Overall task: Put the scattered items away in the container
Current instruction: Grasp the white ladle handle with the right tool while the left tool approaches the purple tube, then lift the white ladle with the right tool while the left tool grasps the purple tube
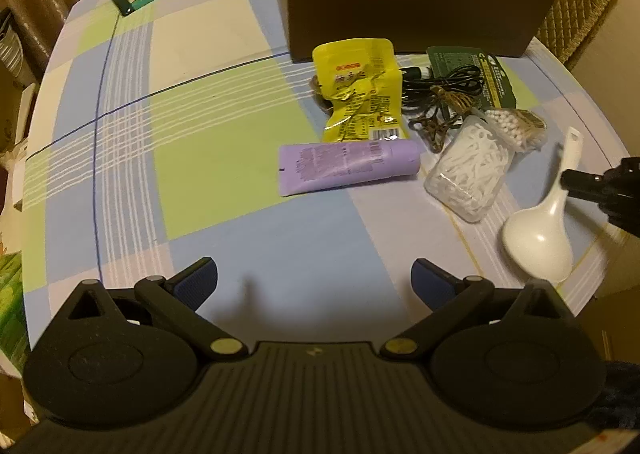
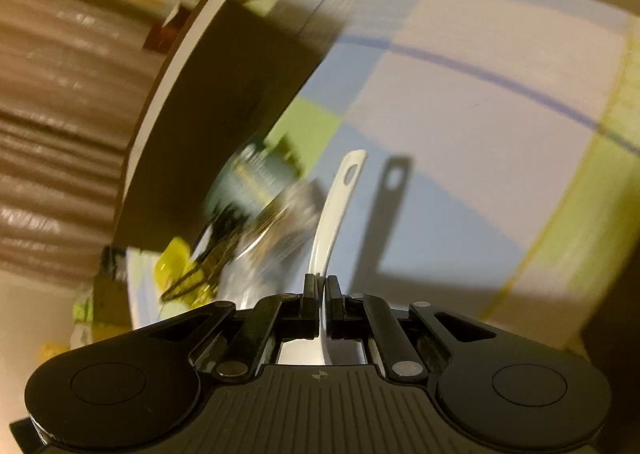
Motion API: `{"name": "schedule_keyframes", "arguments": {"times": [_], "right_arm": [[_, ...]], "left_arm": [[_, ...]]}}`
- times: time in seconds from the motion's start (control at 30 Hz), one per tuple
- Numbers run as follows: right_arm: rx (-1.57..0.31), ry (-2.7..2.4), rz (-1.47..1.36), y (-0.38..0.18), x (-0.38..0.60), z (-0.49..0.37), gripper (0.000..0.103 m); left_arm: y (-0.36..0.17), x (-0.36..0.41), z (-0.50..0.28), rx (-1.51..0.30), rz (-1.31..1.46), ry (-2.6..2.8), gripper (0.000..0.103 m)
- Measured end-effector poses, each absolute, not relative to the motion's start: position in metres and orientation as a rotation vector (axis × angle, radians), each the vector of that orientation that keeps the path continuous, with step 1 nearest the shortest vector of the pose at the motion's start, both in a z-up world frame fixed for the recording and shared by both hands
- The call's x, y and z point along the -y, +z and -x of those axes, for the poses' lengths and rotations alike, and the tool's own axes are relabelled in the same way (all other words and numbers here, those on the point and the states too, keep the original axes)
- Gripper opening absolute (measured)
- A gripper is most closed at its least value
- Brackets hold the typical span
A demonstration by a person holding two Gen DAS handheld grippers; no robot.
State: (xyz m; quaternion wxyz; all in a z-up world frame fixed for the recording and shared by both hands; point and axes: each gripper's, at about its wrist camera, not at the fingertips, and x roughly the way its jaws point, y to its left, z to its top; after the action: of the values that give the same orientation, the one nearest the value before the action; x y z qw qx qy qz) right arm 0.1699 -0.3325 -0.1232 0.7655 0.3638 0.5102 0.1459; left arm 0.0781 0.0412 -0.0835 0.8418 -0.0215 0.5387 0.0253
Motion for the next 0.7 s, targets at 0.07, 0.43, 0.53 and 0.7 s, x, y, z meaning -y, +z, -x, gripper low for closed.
{"name": "schedule_keyframes", "arguments": {"times": [0.07, 0.43, 0.53, 0.7], "right_arm": [[-1.095, 0.282, -0.785, -0.124, 0.340, -0.173, 0.000], [-1.061, 0.292, -0.683, -0.121, 0.346, -0.192, 0.043], [-1.070, 0.302, -0.689, -0.123, 0.351, -0.196, 0.043], [-1.083, 0.312, -0.676, -0.122, 0.353, -0.199, 0.045]], "left_arm": [[-0.085, -0.039, -0.082, -1.131, 0.045, 0.041, 0.102], [-0.093, -0.027, -0.108, -1.033, -0.045, -0.037, 0.102], [-0.098, -0.022, -0.115, -0.997, -0.166, -0.107, 0.096], [-0.103, -0.017, -0.129, -0.949, -0.304, -0.292, 0.090]]}}
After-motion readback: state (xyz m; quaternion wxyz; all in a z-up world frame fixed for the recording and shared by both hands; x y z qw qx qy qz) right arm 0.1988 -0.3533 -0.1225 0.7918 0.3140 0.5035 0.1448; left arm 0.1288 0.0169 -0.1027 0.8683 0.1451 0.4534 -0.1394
